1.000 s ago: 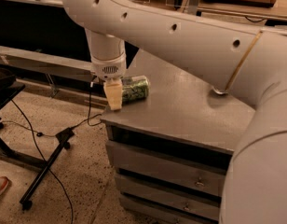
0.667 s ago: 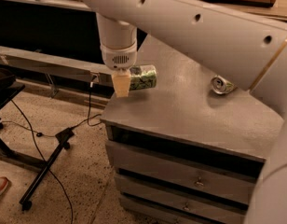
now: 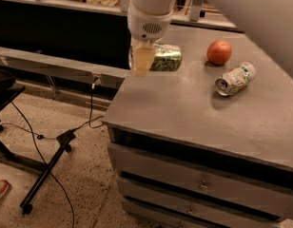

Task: Place green can upright

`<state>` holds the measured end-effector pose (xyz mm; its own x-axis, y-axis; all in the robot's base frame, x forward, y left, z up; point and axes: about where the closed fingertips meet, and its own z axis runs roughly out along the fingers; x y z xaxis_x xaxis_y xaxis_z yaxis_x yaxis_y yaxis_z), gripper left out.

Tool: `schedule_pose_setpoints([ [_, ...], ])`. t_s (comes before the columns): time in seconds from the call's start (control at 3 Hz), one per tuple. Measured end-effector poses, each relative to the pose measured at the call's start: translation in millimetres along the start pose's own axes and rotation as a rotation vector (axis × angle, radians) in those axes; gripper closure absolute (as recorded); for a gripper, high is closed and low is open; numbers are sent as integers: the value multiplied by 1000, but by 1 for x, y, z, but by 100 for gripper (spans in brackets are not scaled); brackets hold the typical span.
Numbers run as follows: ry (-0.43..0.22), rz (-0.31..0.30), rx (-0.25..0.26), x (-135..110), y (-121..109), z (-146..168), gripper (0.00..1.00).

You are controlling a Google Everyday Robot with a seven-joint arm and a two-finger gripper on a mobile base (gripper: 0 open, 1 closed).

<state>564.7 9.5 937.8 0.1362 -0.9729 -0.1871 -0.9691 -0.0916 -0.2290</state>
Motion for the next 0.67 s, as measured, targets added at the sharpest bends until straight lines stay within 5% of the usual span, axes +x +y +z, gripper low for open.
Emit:
schedule_pose_setpoints([
  [0.33, -201, -27, -20, 6, -1, 15, 100],
  [0.67, -502, -66, 41, -5, -12, 30, 100],
])
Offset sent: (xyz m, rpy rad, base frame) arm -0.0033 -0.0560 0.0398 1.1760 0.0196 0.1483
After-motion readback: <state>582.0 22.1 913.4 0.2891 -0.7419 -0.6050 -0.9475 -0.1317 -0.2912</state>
